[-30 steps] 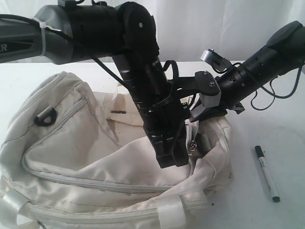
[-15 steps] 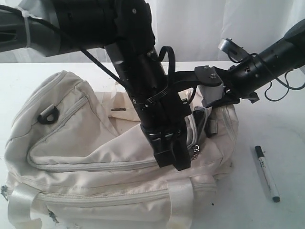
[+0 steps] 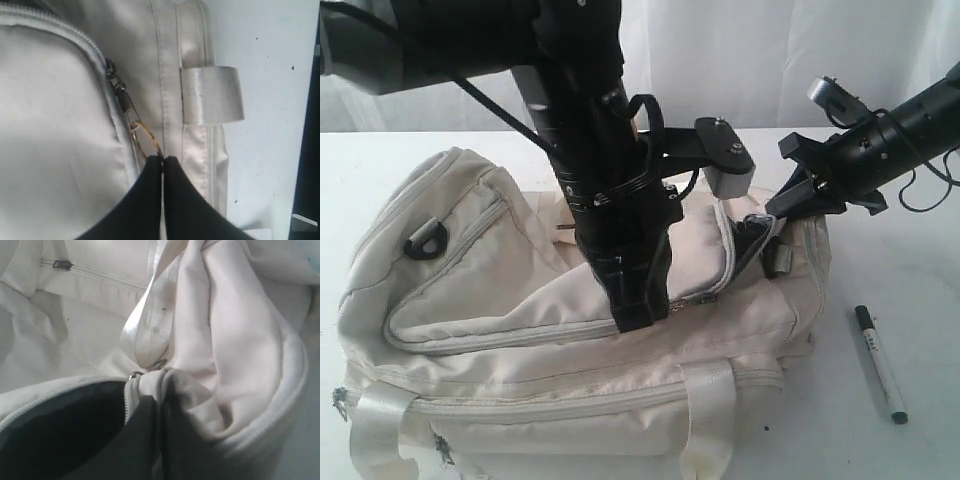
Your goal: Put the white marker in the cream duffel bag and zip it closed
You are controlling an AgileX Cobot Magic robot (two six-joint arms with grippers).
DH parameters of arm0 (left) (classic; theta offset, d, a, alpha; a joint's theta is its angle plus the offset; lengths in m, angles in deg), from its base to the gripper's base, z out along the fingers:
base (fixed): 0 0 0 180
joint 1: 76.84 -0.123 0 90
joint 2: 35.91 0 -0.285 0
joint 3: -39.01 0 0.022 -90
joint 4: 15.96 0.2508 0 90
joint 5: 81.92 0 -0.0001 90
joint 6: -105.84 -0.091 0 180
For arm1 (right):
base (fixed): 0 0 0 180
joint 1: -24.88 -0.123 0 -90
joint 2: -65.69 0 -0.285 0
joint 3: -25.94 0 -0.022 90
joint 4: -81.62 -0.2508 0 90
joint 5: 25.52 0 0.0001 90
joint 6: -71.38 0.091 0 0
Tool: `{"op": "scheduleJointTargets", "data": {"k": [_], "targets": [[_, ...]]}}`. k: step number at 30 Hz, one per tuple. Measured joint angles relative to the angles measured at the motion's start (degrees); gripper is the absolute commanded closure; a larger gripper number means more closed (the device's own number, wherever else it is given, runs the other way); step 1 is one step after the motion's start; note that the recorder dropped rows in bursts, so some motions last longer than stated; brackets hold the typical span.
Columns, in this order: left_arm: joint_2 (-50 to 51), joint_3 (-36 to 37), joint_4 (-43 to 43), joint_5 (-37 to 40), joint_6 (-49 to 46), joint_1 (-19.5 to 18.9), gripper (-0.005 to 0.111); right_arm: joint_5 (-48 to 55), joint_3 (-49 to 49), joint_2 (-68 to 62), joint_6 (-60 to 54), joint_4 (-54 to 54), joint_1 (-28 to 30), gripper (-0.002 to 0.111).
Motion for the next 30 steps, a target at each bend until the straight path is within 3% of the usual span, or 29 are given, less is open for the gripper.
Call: {"op": "scheduleJointTargets", "data": {"k": [12,14,19,20,30], "targets": [[-8.9,15.0,0.3,0.0,0.2,-0.1,0.107,0.4,0.0,0.0,0.0,-0.6,0.1,0.108],[-10.4,15.6,0.3,-0.2,0.2,-0.1,0.107,0.5,0.0,0.0,0.0,-0.7,0.1,0.103],[-10.8,15.6,0.3,-1.4,0.7,-0.1,0.107,2.3,0.0,0.0,-2.1,-0.9,0.2,0.067],[-10.8,15.6,0.3,-1.5,1.0,-0.1,0.107,3.2,0.0,0.0,-2.5,-1.0,0.2,0.065],[-10.8,15.6,0.3,-1.7,1.4,-0.1,0.107,6.4,0.2,8.1,-2.5,-1.1,0.4,0.062]]}}
